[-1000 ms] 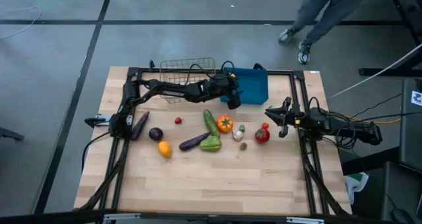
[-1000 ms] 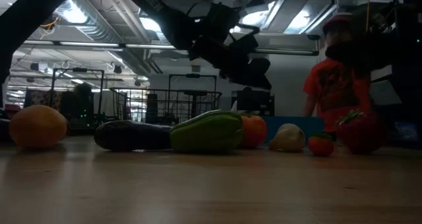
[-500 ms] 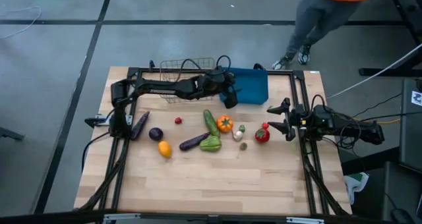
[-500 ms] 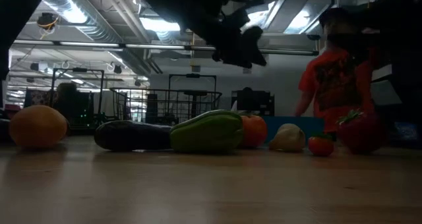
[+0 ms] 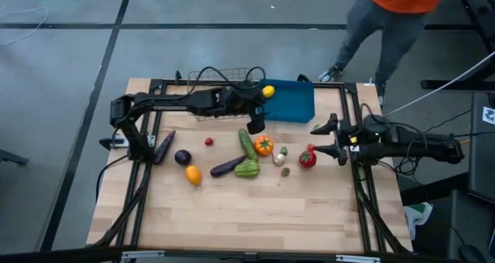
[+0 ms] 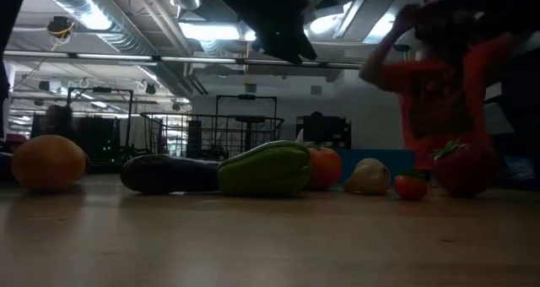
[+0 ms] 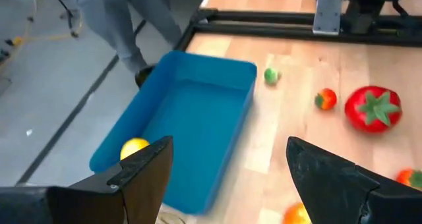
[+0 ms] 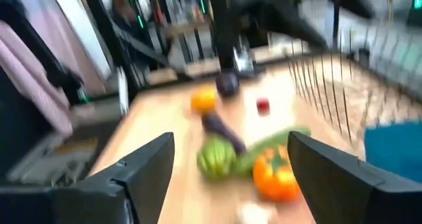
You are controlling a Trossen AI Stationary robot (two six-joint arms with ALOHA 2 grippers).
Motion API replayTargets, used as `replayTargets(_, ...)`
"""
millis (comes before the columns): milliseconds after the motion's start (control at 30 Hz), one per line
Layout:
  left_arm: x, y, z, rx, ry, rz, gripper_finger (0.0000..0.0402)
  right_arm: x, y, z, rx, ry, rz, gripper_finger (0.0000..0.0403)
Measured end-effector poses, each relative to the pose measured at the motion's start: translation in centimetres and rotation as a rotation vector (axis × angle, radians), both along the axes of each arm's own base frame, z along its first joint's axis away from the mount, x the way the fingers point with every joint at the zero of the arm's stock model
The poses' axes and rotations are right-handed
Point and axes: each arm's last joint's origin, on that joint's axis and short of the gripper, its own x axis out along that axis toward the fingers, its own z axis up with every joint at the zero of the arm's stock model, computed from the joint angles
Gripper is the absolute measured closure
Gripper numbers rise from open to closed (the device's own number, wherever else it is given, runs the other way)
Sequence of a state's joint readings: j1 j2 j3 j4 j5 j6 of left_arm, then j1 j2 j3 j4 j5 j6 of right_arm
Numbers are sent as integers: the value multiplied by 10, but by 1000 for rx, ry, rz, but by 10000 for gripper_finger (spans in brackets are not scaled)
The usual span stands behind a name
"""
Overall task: Sort produce into baskets
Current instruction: Put the large red tomato into the blue bin
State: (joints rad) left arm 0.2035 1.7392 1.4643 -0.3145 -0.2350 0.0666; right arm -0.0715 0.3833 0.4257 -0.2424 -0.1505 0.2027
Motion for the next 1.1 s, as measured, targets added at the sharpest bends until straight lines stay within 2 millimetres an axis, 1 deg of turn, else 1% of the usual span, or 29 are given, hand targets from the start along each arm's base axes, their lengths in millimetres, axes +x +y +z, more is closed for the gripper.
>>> replayTargets(200, -5, -8, -2, -23, 60, -10, 109, 19, -1, 10, 29, 298, 19, 111)
replayTargets(333, -6, -13, -4, -32, 89, -18, 109, 38, -1, 11, 57, 445, 51, 111)
replayTargets(500, -6, -17, -6, -40, 107, -25, 109, 61, -3, 2, 71, 605, 45, 111)
replayTargets(667, -6, -17, -5, -40, 102, -25, 109, 77, -4, -13, 82, 714, 44, 111)
replayTargets(800, -6, -17, -5, -40, 101, -24, 109, 84, -5, -25, 89, 793, 43, 111)
replayTargets(1100, -6, -17, -5, -40, 101, -24, 109, 94, -5, -42, 108, 896, 39, 111)
